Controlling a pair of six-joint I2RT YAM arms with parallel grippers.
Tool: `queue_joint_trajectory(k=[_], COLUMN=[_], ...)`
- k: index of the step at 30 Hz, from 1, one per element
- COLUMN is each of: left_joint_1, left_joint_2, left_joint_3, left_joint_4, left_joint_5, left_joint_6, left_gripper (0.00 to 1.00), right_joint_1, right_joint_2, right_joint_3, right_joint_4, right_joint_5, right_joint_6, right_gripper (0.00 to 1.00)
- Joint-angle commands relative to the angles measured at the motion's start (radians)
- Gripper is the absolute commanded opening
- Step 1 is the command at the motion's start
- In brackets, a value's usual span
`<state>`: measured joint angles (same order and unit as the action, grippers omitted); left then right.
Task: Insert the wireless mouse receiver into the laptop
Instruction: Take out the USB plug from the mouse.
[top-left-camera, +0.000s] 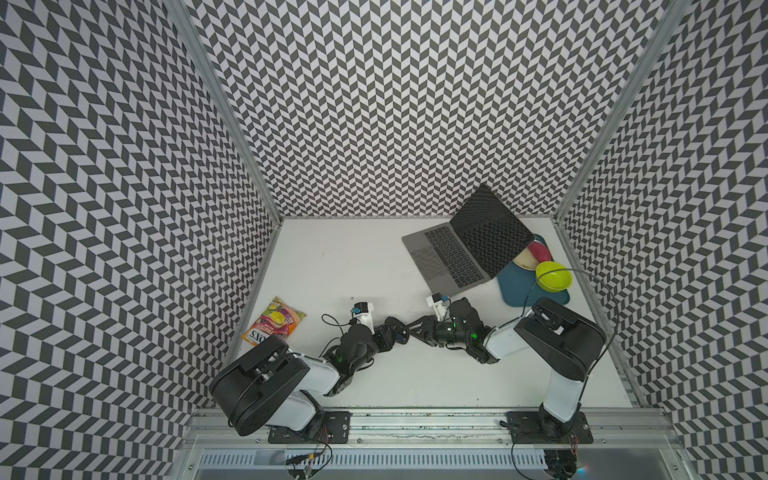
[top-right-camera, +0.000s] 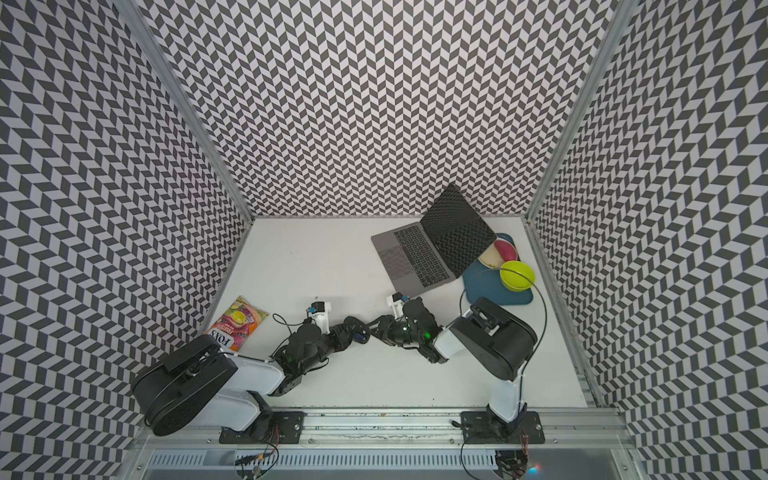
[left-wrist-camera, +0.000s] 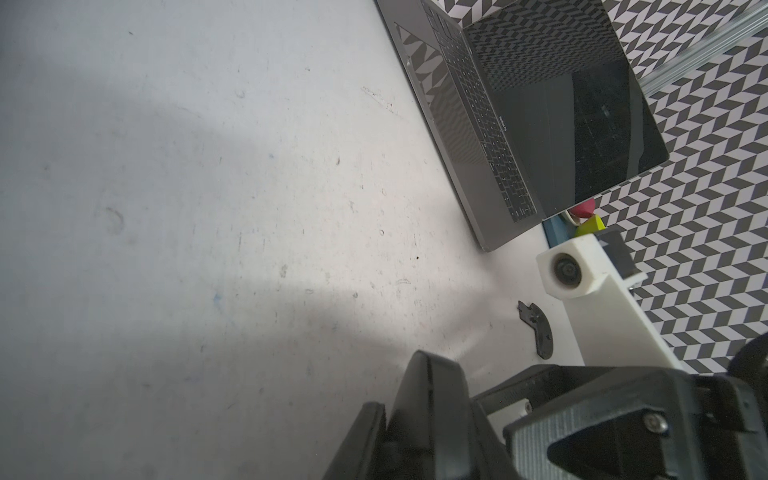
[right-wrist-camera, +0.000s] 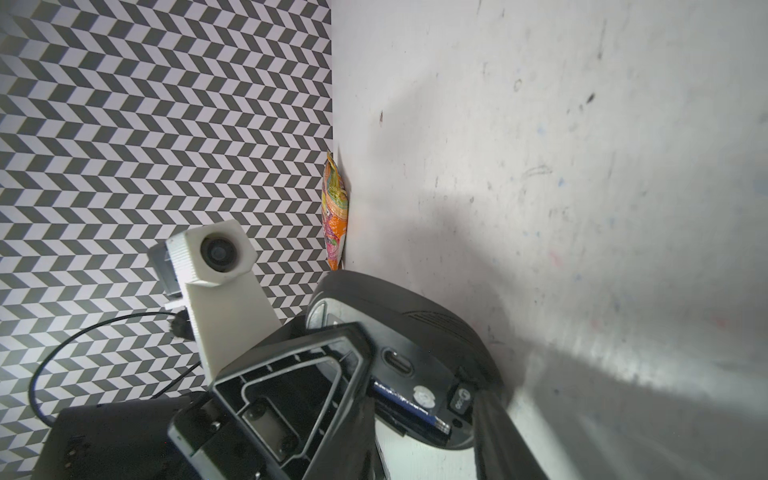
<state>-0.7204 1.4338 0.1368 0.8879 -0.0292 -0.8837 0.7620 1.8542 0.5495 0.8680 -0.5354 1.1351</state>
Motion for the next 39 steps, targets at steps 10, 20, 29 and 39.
queue_joint_trajectory(k=[10, 20, 29, 39], left_joint_1=[-0.008, -0.017, -0.017, 0.000], left_joint_2=[0.036, 0.056, 0.065, 0.068], left_joint_3=[0.004, -0.010, 0.004, 0.014], left_joint_4=[0.039, 0.090, 0.040, -0.035], left_joint_5=[0.020, 0.086, 0.058, -0.004], left_joint_6=[0.018, 0.067, 0.052, -0.005], left_gripper=[0.19, 0.18, 0.18, 0.18], right_joint_1=[0.003, 0.000, -0.020, -0.042], right_joint_2=[0.033, 0.066, 0.085, 0.081], right_joint_3=[0.038, 0.094, 0.060, 0.021], right_joint_4=[0.061, 0.108, 0.566, 0.693], right_joint_5=[-0.043, -0.113, -0.196, -0.231], right_joint_6=[0.006, 0.047, 0.115, 0.129], right_gripper=[0.39, 0.39, 0.38, 0.37])
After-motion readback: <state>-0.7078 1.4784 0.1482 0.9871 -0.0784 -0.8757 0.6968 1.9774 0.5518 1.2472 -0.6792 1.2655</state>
